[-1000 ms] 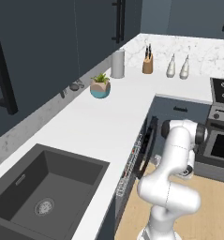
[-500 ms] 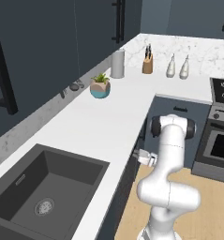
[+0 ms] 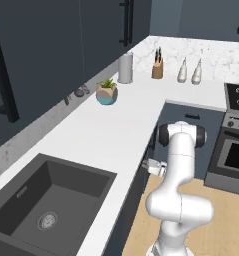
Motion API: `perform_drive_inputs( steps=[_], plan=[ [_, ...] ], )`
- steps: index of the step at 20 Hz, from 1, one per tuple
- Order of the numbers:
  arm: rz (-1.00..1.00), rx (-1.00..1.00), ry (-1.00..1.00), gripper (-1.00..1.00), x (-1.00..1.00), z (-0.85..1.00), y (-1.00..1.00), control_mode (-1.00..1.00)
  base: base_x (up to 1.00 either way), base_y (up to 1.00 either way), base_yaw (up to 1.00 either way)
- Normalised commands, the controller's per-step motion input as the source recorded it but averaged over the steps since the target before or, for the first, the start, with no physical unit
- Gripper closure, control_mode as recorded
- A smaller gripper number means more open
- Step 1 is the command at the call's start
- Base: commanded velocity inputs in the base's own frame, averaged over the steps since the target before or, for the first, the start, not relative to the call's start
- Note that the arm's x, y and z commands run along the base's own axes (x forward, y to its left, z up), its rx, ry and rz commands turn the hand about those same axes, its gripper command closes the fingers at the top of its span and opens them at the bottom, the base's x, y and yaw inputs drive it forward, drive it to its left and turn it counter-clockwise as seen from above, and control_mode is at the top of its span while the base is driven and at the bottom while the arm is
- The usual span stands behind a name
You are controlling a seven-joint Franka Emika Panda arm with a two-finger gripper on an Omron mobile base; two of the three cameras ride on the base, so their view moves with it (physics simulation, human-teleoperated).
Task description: Pick up the cup and bowl from the counter, place them in the dishwasher, and close the dishwasher door.
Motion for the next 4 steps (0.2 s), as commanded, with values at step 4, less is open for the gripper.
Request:
perform_drive_inputs(
  steps=[4],
  plan=[
    [-0.01,-0.08,0.0,-1.0,0.47,-0.05,0.97,-1.0,0.0,0.0,0.0]
  ],
)
